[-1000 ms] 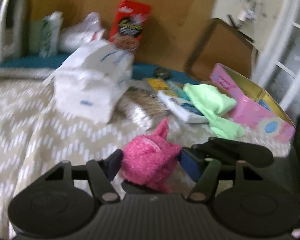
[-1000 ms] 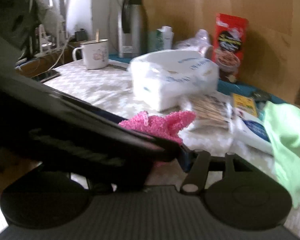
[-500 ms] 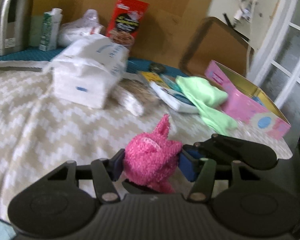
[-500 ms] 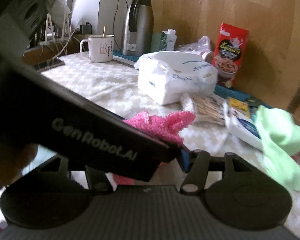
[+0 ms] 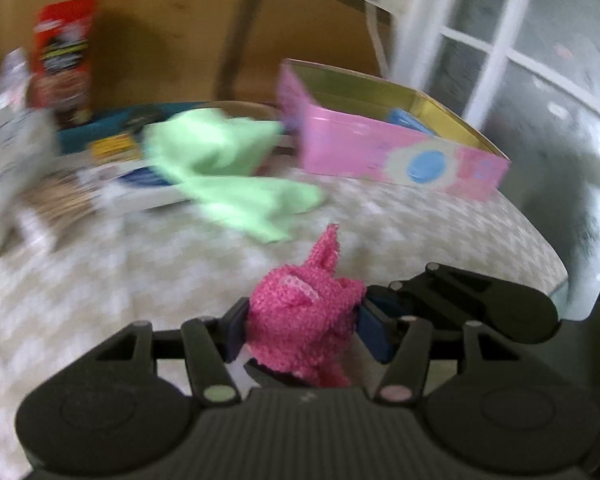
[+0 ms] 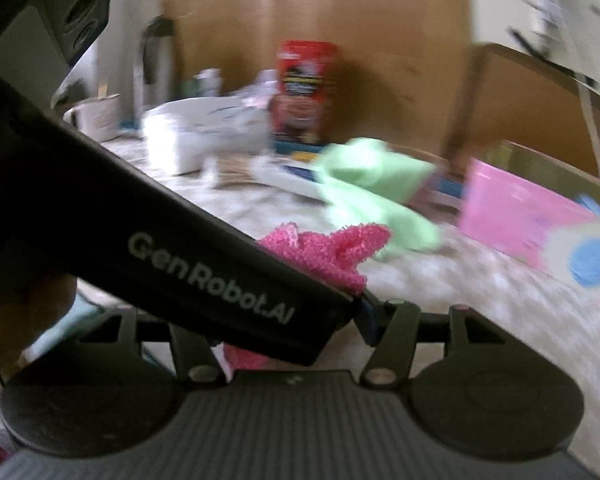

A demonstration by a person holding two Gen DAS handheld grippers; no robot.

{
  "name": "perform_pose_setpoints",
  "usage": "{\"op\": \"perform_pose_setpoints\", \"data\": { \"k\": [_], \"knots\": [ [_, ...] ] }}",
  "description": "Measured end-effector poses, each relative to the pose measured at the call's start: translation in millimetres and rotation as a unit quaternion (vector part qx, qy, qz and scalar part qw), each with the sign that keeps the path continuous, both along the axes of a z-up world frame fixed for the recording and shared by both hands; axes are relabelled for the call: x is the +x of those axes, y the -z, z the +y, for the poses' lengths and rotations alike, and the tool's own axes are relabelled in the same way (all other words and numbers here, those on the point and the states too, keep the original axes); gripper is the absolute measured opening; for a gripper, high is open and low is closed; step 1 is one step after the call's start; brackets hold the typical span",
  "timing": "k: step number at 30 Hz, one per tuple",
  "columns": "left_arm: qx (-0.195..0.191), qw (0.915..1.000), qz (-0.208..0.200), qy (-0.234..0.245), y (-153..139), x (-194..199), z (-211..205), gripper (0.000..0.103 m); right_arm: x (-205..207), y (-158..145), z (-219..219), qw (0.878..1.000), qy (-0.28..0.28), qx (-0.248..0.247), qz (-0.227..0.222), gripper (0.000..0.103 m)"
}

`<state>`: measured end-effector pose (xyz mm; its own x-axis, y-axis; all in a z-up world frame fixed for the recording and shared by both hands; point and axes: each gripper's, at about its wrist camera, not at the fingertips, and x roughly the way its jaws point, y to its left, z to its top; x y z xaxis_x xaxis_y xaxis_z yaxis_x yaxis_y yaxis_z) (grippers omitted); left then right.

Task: Organize soft objects
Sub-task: 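Carry the pink sock over the tin and open the left gripper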

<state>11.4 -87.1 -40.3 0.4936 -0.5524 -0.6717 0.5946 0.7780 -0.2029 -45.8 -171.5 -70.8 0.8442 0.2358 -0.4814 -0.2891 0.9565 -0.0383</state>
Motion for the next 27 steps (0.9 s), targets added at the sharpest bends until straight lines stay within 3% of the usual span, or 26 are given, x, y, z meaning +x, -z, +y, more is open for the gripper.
{"op": "perform_pose_setpoints", "data": {
  "k": [8, 12, 17, 20, 23, 25, 27],
  "knots": [
    [0.019, 0.9972, 0.006, 0.072, -1, 7, -86, 0.056, -7, 0, -78, 0.993, 0.094, 0.069, 0.005, 0.064],
    [0.004, 0.9962, -0.025, 0.084, -27, 20, -105, 0.057, 6, -23, -94, 0.992, 0.105, 0.054, -0.033, 0.064],
    [-0.023, 0.9956, -0.074, 0.054, -69, 59, -128, 0.058, 51, -57, -118, 0.989, 0.105, 0.036, -0.098, 0.064],
    [-0.015, 0.9962, -0.084, 0.016, -73, 90, -150, 0.067, 94, -62, -137, 0.988, 0.113, 0.054, -0.087, 0.064],
    [-0.005, 0.9979, -0.059, -0.028, -64, 124, -169, 0.078, 131, -54, -148, 0.988, 0.134, 0.034, -0.061, 0.072],
    [0.011, 0.997, -0.058, -0.051, -56, 134, -177, 0.079, 138, -47, -155, 0.986, 0.16, 0.018, -0.051, 0.075],
    [0.015, 0.9967, -0.059, -0.054, -50, 132, -176, 0.086, 133, -44, -160, 0.983, 0.173, 0.03, -0.052, 0.08]
  ]
}}
